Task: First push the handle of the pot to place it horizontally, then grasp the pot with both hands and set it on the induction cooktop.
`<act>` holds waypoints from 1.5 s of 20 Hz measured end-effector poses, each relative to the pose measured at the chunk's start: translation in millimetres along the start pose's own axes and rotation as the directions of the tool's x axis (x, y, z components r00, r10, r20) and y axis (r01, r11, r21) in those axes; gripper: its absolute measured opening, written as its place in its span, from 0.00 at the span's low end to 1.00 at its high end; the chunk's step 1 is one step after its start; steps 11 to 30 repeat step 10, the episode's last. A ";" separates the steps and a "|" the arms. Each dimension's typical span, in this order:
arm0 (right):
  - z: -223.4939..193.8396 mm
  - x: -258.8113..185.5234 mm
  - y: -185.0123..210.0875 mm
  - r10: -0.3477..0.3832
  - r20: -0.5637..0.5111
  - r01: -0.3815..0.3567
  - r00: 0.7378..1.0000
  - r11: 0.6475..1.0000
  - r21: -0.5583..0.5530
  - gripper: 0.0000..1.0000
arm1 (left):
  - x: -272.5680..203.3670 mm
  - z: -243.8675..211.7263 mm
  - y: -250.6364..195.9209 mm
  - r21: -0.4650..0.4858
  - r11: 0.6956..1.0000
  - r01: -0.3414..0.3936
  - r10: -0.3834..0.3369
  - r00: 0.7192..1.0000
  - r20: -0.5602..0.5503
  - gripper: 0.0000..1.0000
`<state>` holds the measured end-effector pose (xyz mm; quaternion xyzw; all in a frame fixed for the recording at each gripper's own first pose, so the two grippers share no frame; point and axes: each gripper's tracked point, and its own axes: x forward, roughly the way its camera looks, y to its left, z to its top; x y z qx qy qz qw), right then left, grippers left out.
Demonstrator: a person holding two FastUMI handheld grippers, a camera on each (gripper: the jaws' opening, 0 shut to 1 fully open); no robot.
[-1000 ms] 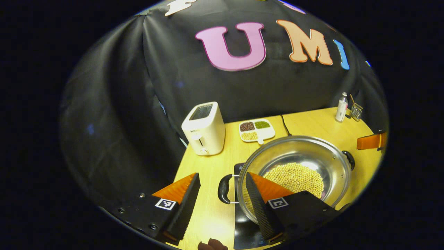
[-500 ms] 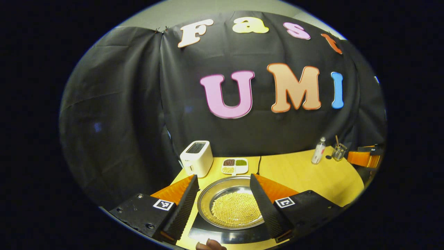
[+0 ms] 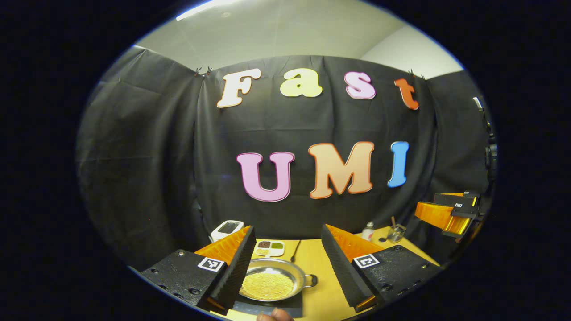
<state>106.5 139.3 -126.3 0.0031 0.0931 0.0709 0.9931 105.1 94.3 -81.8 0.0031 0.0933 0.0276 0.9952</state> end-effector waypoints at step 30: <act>13.2 -97.0 5.6 -0.066 0.010 0.066 0.998 0.997 -0.034 0.93 | -64.0 11.1 -33.9 -0.030 0.990 0.140 -0.138 0.988 0.071 0.94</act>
